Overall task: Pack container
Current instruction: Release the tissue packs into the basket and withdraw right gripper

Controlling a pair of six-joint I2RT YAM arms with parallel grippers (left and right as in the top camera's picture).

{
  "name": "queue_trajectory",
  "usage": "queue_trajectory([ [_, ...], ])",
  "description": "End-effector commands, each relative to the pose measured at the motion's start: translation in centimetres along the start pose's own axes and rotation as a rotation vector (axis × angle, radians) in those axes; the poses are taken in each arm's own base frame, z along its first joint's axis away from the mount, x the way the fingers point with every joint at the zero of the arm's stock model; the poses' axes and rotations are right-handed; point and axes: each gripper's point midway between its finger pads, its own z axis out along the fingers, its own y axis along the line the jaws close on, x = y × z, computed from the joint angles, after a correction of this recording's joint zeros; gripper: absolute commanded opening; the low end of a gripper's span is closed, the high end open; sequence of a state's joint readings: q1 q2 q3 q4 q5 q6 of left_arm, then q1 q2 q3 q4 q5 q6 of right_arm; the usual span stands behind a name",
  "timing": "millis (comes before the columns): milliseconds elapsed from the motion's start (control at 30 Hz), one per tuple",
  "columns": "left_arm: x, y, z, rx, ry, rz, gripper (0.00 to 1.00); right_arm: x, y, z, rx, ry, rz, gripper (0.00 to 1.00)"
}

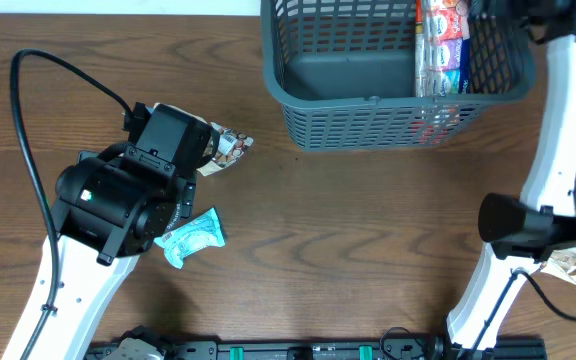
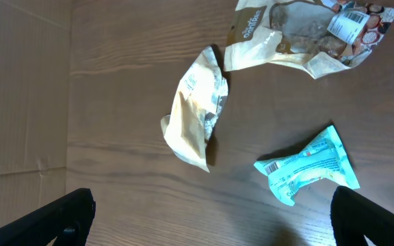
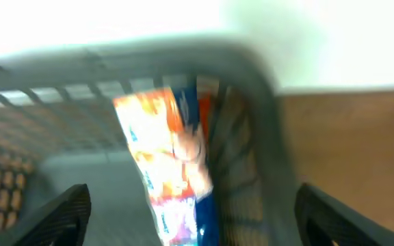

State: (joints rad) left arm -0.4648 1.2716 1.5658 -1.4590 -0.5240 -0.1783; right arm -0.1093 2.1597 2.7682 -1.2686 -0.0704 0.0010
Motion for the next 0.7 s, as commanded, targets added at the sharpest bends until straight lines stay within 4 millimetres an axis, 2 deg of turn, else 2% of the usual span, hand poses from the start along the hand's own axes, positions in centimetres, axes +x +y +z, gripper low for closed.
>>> queue_trajectory([
  [0,-0.1,0.5,-0.2,-0.011,-0.009,0.002,0.99,-3.4,-1.9,-5.3,0.102,-0.147,-0.006,0.91],
  [67,-0.1,0.5,-0.2,-0.011,-0.009,0.002,0.99,-4.2,-3.8,-8.2,0.209,-0.195,0.009,0.96],
  [133,-0.1,0.5,-0.2,-0.011,-0.009,0.002,0.99,-4.1,-6.0,-10.9,0.322,-0.212,0.05,0.99],
  [200,-0.1,0.5,-0.2,-0.011,-0.009,0.002,0.99,-3.2,-7.7,-13.0,0.403,-0.205,0.105,0.99],
  [300,-0.1,0.5,-0.2,-0.011,-0.009,0.002,0.99,-1.6,-9.3,-14.9,0.452,-0.172,0.173,0.99],
  [367,-0.1,0.5,-0.2,-0.011,-0.009,0.002,0.99,0.1,-10.0,-15.7,0.469,-0.12,0.208,0.99],
  [500,-0.1,0.5,-0.2,-0.011,-0.01,0.001,0.99,3.3,-10.1,-15.8,0.463,0.01,0.208,0.99],
  [667,-0.1,0.5,-0.2,-0.011,-0.01,0.001,0.99,3.3,-7.8,-14.7,0.315,0.045,0.085,0.99],
])
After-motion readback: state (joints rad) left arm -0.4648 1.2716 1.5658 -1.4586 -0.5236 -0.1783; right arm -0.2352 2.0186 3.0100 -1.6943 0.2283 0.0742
